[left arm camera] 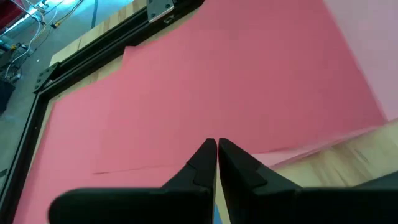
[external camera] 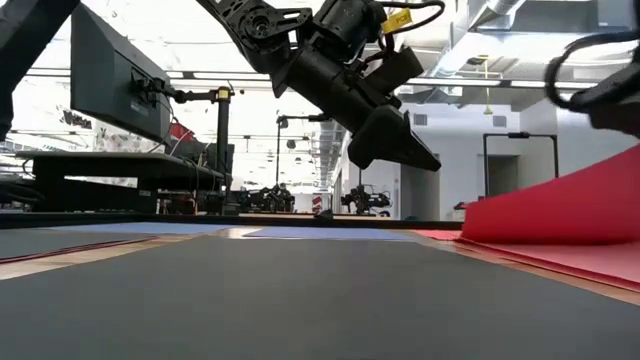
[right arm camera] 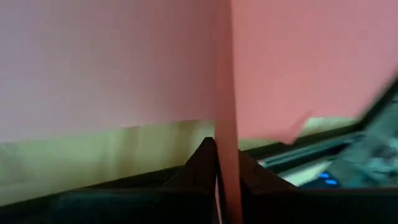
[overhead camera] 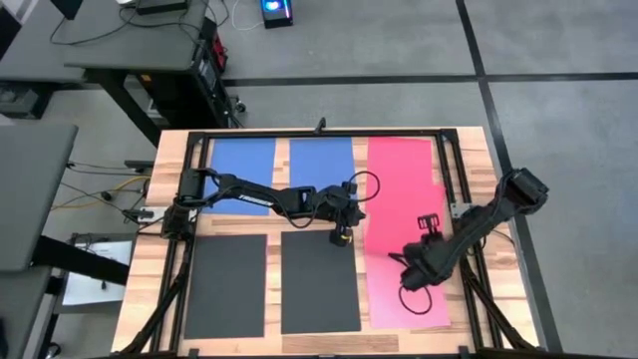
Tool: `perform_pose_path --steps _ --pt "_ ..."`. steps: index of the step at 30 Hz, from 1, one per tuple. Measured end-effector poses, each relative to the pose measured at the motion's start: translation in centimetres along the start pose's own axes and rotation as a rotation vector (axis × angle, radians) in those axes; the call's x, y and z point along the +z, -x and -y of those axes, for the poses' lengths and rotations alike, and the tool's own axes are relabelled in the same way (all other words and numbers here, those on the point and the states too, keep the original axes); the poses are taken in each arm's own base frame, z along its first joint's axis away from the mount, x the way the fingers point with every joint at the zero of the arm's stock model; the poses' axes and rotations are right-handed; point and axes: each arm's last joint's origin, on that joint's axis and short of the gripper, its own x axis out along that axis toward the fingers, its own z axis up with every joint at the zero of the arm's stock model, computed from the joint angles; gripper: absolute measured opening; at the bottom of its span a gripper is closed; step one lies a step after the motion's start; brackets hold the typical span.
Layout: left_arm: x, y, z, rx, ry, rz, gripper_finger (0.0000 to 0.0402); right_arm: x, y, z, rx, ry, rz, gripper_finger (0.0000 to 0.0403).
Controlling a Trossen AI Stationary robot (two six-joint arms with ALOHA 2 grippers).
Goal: Organize paper
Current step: Stack the red paper on top of the red paper
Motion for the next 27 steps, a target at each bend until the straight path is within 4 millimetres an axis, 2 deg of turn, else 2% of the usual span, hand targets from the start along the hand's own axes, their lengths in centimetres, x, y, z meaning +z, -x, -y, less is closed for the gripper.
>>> perform_pose_path --steps 6,15,27 --pt "0.0 0.0 0.0 0.000 -0.001 0.000 0.0000 -0.4 0.0 0.5 -0.141 0.052 0.004 0.0000" --pt "-0.1 0.0 -0.2 0.003 0.001 -0.002 0.0000 1.3 -1.0 3.3 -0.169 0.069 0.008 0.0000" --pt "-0.2 0.0 -0.2 -0.001 0.000 -0.006 0.0000 2.1 -2.2 6.6 -0.190 0.093 -0.065 0.0000"
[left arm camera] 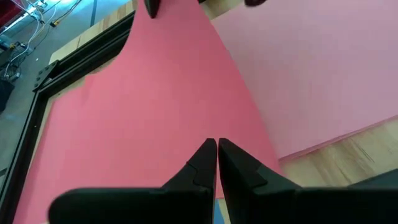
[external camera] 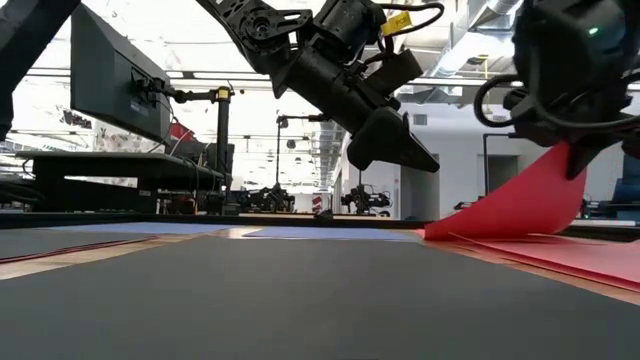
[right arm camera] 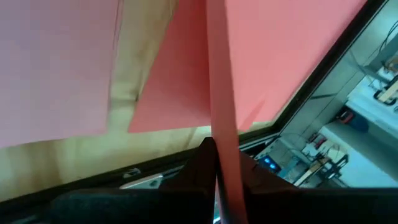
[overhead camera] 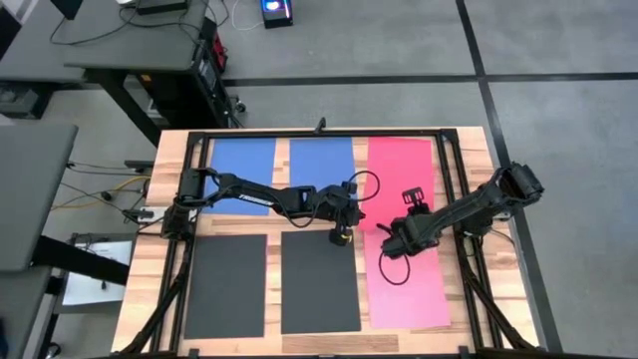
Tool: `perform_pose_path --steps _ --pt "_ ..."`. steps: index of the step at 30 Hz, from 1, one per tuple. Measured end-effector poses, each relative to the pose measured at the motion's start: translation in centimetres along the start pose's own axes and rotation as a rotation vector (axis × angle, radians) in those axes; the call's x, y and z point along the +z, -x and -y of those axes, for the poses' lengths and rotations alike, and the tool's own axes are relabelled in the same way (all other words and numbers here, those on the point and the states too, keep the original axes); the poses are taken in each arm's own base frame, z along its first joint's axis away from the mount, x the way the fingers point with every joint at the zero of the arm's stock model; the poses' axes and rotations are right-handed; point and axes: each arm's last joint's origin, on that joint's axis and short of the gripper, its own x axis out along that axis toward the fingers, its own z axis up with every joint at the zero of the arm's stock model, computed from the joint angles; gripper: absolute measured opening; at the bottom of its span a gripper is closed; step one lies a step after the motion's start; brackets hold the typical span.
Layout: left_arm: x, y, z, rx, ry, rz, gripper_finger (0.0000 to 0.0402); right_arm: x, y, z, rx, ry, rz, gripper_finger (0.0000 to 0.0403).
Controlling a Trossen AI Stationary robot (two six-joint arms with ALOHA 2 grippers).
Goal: Organize paper
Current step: Stack the red paper on top of the red paper
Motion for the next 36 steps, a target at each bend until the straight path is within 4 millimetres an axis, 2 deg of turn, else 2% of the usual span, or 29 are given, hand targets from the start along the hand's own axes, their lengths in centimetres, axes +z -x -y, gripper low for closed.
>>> perform_pose_path --steps 22,36 --pt "-0.3 0.0 0.0 -0.009 0.000 -0.021 0.0000 0.1 -2.9 4.0 0.041 0.063 -0.100 0.0000" --pt "-0.3 0.0 0.0 -0.007 0.000 -0.021 0.0000 -0.4 -4.4 5.7 0.098 0.010 -0.165 0.0000"
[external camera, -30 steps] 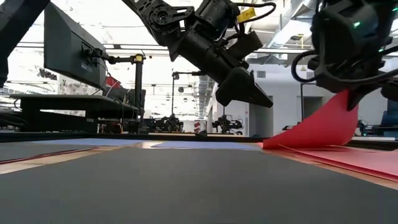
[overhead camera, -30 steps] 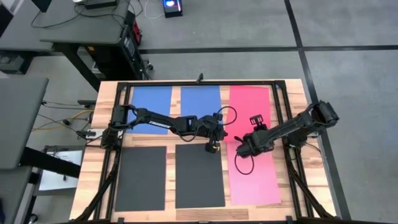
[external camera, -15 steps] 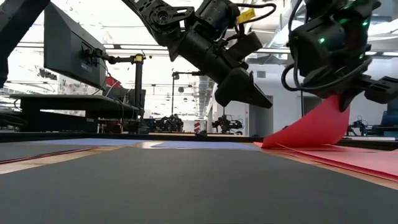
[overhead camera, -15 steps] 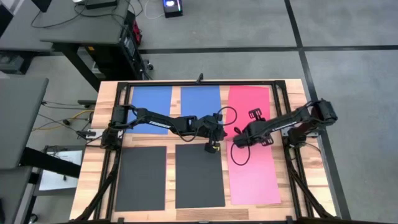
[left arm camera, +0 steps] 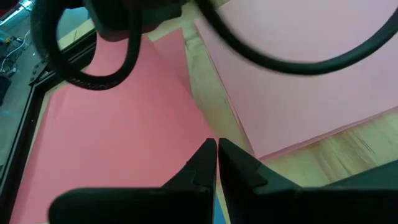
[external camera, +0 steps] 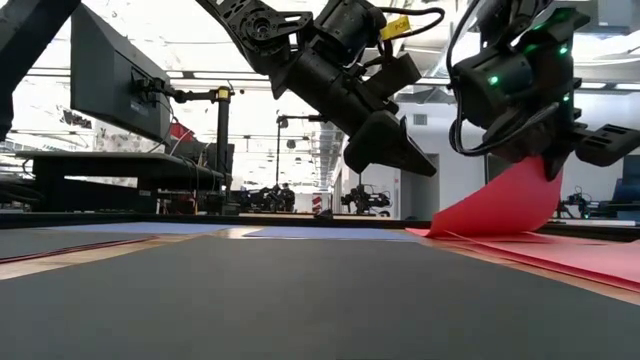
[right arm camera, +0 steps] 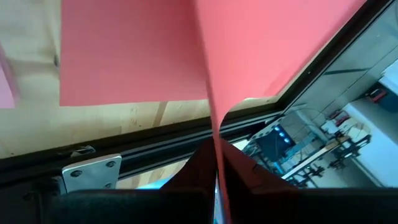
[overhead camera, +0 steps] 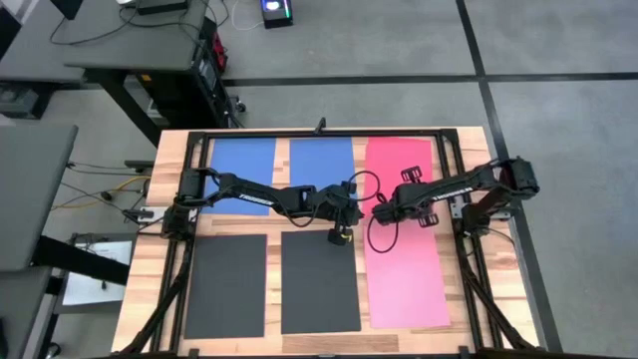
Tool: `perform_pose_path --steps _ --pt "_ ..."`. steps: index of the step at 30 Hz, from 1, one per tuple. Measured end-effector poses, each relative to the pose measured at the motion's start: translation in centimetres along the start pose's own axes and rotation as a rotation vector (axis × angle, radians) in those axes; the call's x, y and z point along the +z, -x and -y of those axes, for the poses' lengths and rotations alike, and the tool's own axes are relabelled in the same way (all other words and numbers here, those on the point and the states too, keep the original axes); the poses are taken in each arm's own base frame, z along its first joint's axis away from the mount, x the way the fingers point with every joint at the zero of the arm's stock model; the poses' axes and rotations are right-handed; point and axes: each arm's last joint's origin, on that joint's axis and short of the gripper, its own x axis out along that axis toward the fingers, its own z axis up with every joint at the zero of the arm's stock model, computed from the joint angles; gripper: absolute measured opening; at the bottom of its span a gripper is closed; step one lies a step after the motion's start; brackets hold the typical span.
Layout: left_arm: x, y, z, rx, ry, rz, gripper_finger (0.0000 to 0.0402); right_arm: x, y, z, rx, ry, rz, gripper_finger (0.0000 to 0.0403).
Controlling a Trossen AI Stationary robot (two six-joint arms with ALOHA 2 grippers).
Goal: Organize paper
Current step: Stack the red paper on top of the red paper
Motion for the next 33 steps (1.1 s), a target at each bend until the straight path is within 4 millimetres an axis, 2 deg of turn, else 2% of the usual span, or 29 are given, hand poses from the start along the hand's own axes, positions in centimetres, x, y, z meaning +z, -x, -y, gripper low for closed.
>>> perform_pose_path --steps 12,33 --pt "-0.2 0.0 0.0 -0.005 0.000 -0.013 0.0000 -0.1 -1.0 1.1 0.051 -0.060 -0.021 0.0000" --pt "-0.2 0.0 -0.1 -0.005 0.001 -0.013 0.0000 0.2 -1.1 1.4 -0.002 0.070 0.003 0.0000"
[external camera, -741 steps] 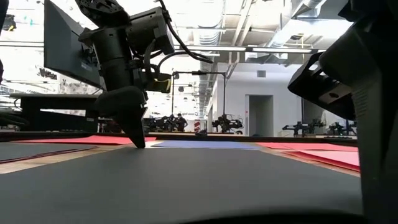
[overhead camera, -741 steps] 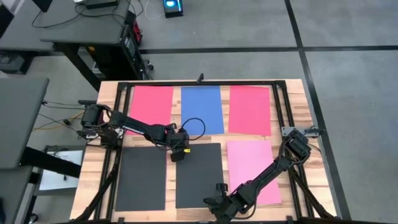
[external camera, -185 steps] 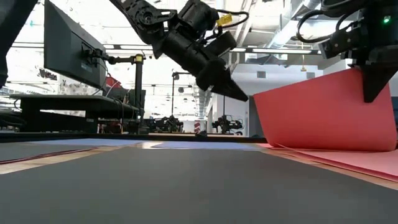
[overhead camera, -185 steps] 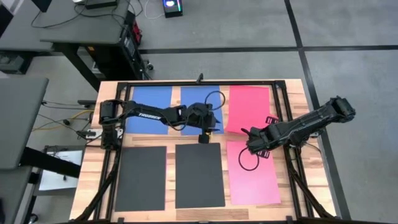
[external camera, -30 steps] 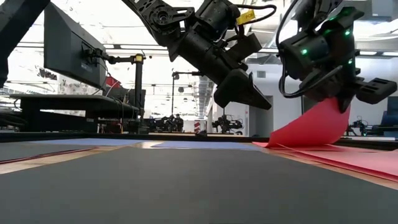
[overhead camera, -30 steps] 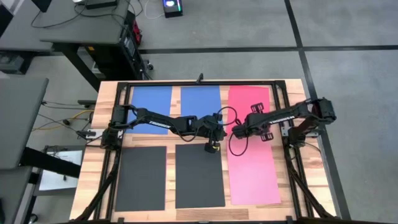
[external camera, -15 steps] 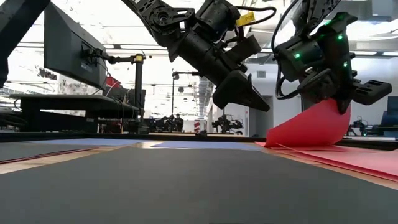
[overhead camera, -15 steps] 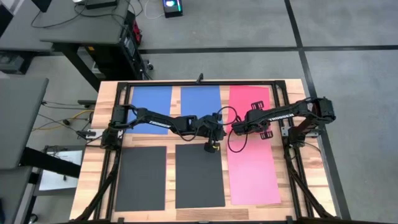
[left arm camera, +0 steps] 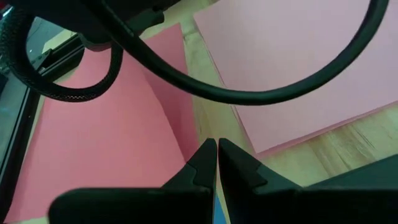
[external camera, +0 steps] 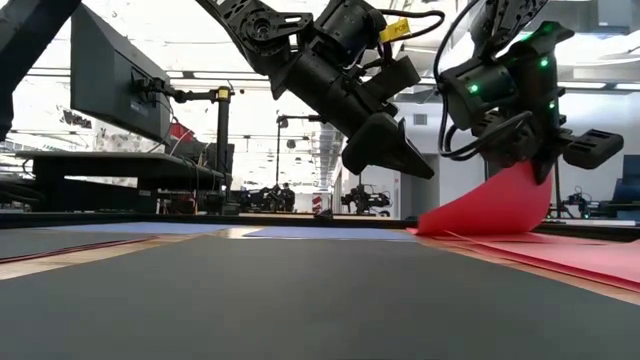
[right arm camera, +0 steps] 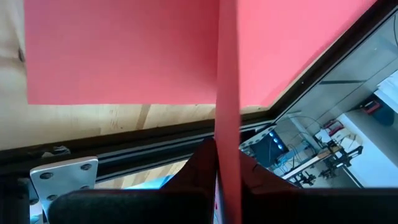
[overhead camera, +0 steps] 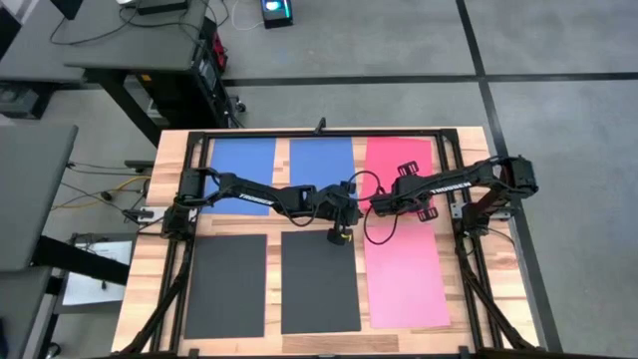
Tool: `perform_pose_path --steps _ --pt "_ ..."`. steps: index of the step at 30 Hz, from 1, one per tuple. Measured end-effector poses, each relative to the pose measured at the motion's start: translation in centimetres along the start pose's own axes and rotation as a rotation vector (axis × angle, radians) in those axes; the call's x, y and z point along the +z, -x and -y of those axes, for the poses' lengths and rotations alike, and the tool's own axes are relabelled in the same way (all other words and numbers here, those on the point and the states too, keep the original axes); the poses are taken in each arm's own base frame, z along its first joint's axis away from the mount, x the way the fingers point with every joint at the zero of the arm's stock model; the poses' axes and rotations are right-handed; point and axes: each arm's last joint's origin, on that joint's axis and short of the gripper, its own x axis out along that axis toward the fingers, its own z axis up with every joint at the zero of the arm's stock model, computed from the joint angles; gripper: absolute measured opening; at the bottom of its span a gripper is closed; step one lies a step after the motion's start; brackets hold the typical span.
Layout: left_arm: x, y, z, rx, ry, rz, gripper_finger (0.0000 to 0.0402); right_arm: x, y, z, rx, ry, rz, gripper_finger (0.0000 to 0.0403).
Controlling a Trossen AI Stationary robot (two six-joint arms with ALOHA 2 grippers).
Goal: Organize paper
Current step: Stack the red paper on top of the red paper
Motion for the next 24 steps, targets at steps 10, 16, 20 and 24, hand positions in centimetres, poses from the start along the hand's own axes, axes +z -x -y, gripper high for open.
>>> perform_pose_path --steps 10,16,20,24 --pt "-0.1 0.0 -0.1 -0.008 0.023 -0.002 0.0073 0.0 0.0 0.0 0.000 -0.002 0.001 0.0000" --pt "-0.4 -0.2 -0.3 -0.001 0.046 -0.008 0.0153 0.0 0.0 0.0 0.004 -0.002 0.002 0.0000" --pt "-1.1 -0.7 -0.3 0.002 0.074 -0.034 0.0172 0.0 0.0 0.0 0.006 -0.004 0.003 0.0000" --pt "-1.3 -0.7 -0.9 0.020 0.120 -0.025 0.0174 0.0 0.0 -0.1 0.038 -0.032 0.009 0.0000"
